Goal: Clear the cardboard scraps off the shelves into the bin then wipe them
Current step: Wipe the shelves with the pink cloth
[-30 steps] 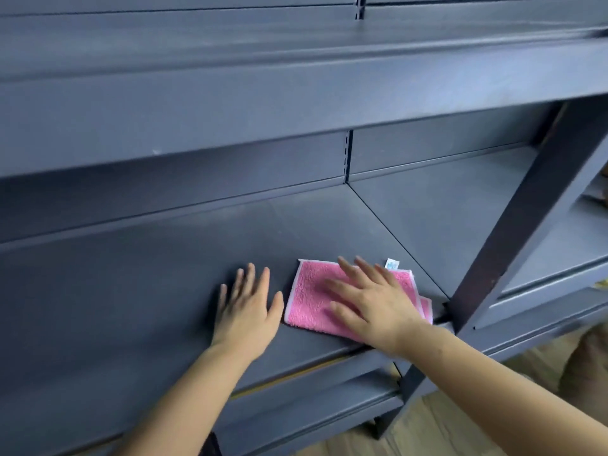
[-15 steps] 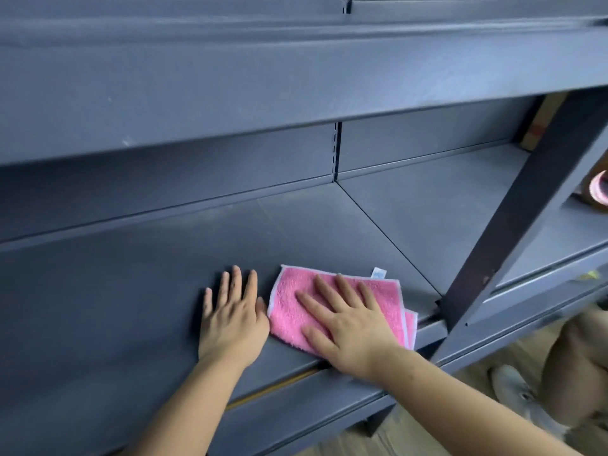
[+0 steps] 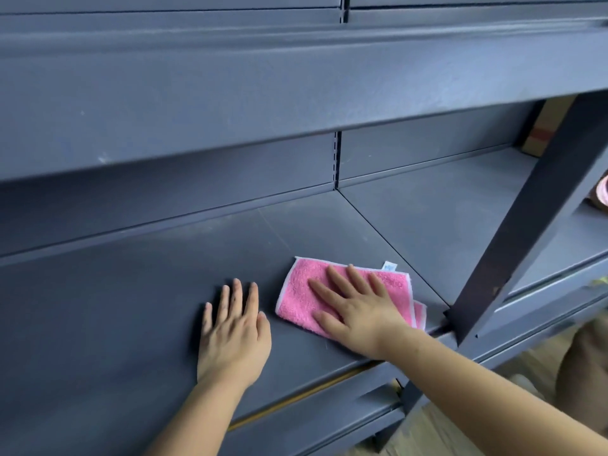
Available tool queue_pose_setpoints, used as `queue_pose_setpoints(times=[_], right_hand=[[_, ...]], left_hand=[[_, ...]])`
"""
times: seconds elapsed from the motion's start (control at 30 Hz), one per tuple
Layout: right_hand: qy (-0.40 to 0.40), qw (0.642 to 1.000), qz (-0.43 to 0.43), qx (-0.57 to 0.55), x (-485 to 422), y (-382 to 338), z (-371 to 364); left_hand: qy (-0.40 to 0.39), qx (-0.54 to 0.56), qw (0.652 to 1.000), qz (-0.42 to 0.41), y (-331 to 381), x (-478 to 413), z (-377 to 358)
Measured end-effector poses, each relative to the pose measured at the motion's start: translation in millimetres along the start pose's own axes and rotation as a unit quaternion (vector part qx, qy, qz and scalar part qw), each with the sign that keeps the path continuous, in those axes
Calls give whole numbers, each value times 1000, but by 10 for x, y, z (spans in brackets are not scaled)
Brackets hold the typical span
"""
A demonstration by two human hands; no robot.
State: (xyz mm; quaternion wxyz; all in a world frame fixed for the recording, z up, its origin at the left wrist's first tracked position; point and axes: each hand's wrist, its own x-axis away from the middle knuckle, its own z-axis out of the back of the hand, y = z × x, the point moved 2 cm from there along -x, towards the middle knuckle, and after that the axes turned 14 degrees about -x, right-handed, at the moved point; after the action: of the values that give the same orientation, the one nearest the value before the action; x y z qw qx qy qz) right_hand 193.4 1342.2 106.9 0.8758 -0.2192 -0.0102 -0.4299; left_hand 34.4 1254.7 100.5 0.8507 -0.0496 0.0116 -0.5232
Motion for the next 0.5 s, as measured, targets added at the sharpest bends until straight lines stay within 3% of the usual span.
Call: queue_pose_setpoints(times=[0.3,0.5], right_hand=[[70,995,-66,-16,-798,252,307],[73,994,-82,-29,-1296,112,409]], left_hand=[[28,-52,998,-16,-24,-4,-42],[-6,-41,999,-24,-14,-17,-40]])
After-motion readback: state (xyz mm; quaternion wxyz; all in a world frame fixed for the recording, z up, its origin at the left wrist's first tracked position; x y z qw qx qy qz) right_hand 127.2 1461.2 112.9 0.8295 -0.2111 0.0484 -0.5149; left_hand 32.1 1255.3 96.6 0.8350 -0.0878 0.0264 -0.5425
